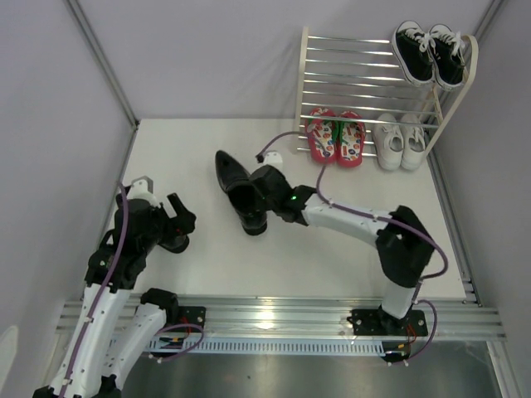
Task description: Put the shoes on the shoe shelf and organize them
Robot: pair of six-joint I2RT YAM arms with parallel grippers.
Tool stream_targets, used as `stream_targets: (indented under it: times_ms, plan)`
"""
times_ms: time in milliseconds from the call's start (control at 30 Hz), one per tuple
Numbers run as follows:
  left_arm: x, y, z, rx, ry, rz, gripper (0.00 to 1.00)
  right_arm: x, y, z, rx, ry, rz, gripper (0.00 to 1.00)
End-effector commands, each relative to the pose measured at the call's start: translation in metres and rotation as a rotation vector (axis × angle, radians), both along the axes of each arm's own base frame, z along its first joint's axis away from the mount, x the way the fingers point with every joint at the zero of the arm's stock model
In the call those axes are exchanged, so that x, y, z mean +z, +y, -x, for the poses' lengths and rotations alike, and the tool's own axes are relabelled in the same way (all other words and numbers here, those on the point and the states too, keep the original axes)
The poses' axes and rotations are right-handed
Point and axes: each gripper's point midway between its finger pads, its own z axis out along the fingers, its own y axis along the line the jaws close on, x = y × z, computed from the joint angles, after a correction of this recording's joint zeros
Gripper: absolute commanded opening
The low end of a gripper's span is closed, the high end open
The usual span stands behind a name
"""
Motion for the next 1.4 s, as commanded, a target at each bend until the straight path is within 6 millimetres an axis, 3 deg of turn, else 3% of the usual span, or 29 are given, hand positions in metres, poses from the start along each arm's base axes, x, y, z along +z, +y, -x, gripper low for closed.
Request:
stream_targets:
  times_ms: [0,67,100,200,333,367,433,467,567,600,700,800,867,900,967,1000,1033,1067,1100,1167,1200,1267,1300,1367]
  plan:
    - [0.022,-0.026,-0.013,-0.142,-0.09,0.063,0.99,0.116,-0.033,-0.029,-0.108,-0.203,-0.238,0.0]
    - [0.025,-0.033,-0.021,-0.172,-0.093,0.074,0.99,0.125,-0.053,-0.03,-0.125,-0.225,-0.243,0.0]
    - [0.029,-0.035,-0.024,-0.18,-0.099,0.075,0.98,0.142,-0.069,-0.032,-0.141,-0.249,-0.259,0.0]
    - [0.039,-0.043,-0.036,-0.204,-0.102,0.087,0.98,0.16,-0.091,-0.034,-0.146,-0.281,-0.243,0.0]
    - [0.048,-0.056,-0.052,-0.226,-0.125,0.114,0.97,0.217,-0.13,-0.047,-0.179,-0.378,-0.27,0.0]
    - [0.044,-0.057,-0.057,-0.22,-0.117,0.113,0.97,0.241,-0.137,-0.05,-0.189,-0.421,-0.288,0.0]
    - [0.048,-0.064,-0.065,-0.216,-0.137,0.127,0.98,0.268,-0.153,-0.055,-0.206,-0.487,-0.288,0.0]
    - [0.044,-0.069,-0.068,-0.222,-0.125,0.128,0.98,0.294,-0.169,-0.06,-0.23,-0.54,-0.307,0.0]
    - [0.047,-0.081,-0.077,-0.243,-0.134,0.138,0.98,0.33,-0.195,-0.073,-0.26,-0.62,-0.314,0.0]
    - [0.047,-0.084,-0.083,-0.243,-0.125,0.134,0.98,0.353,-0.203,-0.073,-0.274,-0.659,-0.335,0.0]
    - [0.044,-0.091,-0.093,-0.245,-0.124,0.119,0.99,0.383,-0.228,-0.084,-0.325,-0.722,-0.35,0.0]
    - [0.047,-0.097,-0.104,-0.248,-0.153,0.127,0.98,0.389,-0.252,-0.101,-0.407,-0.725,-0.335,0.0]
    - [0.049,-0.103,-0.11,-0.262,-0.164,0.132,0.98,0.407,-0.265,-0.106,-0.447,-0.752,-0.337,0.0]
    - [0.049,-0.105,-0.113,-0.269,-0.169,0.126,0.98,0.395,-0.274,-0.122,-0.474,-0.721,-0.301,0.0]
    - [0.055,-0.111,-0.121,-0.284,-0.208,0.125,0.99,0.41,-0.285,-0.128,-0.497,-0.747,-0.303,0.0]
    - [0.06,-0.113,-0.125,-0.294,-0.235,0.117,0.98,0.397,-0.291,-0.145,-0.507,-0.714,-0.276,0.0]
    - [0.064,-0.116,-0.129,-0.31,-0.267,0.116,0.98,0.396,-0.295,-0.151,-0.506,-0.711,-0.271,0.0]
    - [0.062,-0.121,-0.132,-0.334,-0.285,0.113,0.98,0.411,-0.299,-0.151,-0.507,-0.737,-0.285,0.0]
    - [0.083,-0.129,-0.142,-0.375,-0.396,0.113,0.98,0.398,-0.306,-0.166,-0.519,-0.699,-0.269,0.0]
    - [0.091,-0.147,-0.149,-0.454,-0.482,0.119,0.98,0.407,-0.306,-0.167,-0.495,-0.707,-0.284,0.0]
    - [0.115,-0.155,-0.156,-0.49,-0.612,0.103,0.98,0.406,-0.308,-0.171,-0.496,-0.705,-0.28,0.0]
    - [0.132,-0.174,-0.159,-0.574,-0.718,0.094,0.99,0.406,-0.312,-0.175,-0.498,-0.708,-0.279,0.0]
    - [0.146,-0.183,-0.17,-0.592,-0.797,0.07,0.99,0.405,-0.313,-0.177,-0.499,-0.706,-0.281,0.0]
    - [0.154,-0.204,-0.192,-0.627,-0.845,0.04,0.99,0.397,-0.318,-0.185,-0.501,-0.695,-0.274,0.0]
